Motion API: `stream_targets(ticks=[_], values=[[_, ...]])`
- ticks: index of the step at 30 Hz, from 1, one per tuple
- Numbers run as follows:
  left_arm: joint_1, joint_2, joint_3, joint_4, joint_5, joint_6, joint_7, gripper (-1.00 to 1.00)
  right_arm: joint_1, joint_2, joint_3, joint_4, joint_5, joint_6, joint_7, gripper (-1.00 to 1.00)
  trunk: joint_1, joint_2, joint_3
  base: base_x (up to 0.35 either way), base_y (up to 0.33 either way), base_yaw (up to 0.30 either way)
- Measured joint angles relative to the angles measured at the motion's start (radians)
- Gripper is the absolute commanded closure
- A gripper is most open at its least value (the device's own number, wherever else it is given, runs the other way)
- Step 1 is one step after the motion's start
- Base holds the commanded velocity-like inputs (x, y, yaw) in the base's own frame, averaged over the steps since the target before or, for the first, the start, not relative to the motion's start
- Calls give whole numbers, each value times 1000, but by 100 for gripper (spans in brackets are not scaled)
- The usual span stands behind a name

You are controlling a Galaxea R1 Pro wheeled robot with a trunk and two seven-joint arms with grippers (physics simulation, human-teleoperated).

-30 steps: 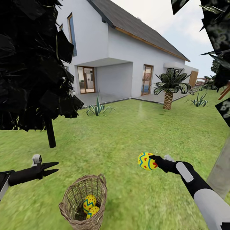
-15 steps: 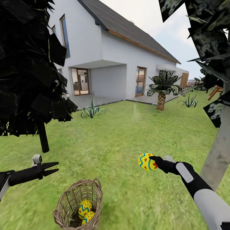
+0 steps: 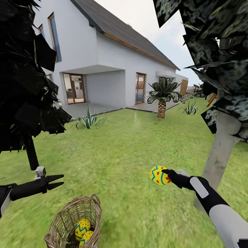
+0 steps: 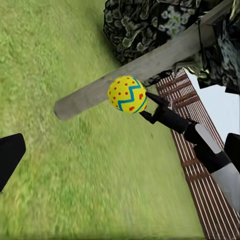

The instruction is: Take the three Easter eggs out of the wicker basket on the lawn in the garden, then place them on the lawn next to a single tree (choose any tree) so that all three eggs are next to the same tree and none are left in the basket.

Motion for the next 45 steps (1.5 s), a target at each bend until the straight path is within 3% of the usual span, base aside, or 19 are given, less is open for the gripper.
stream_targets(ticks=[11, 21, 24, 28, 31, 34, 38, 41, 45], values=[[0, -7, 2, 0, 2, -7, -2, -100, 0, -1, 0, 2, -1, -6, -1, 100, 0, 0, 7, -20, 0, -267], [0, -8, 1, 0, 3, -4, -2, -100, 0, 2, 2, 3, -1, 1, 0, 100, 0, 0, 8, -7, 0, -29], [0, -26, 0, 0, 2, -6, 0, -100, 0, 3, -1, 68, -3, 12, -3, 100, 0, 0, 8, 0, 0, 0], [0, -31, 0, 0, 0, -8, 2, -100, 0, -1, 0, 115, -9, 86, -1, 100, 0, 0, 8, 0, 0, 0], [0, -31, 0, -1, 0, -10, 2, -100, 0, -36, 2, 184, -8, 98, 22, 100, 0, 0, 8, 0, 0, 0], [0, -42, -1, 0, 0, -12, 4, -100, 1, -70, 3, 257, 3, 83, 122, 100, 0, 0, 8, 0, -16, 0], [1, -74, -3, 0, -1, -14, 8, -100, 1, -102, 5, 373, 11, -47, 191, 100, 0, 0, 8, 0, -189, 0], [0, -88, -3, 0, -1, -15, 10, -100, 1, -112, 9, 389, 13, -75, 248, 100, 0, 0, 8, 0, -281, 0], [0, -92, -5, 0, -3, -15, 13, -100, 1, -114, 12, 392, 14, -89, 261, 100, 0, 0, 8, -1, -295, 0]])
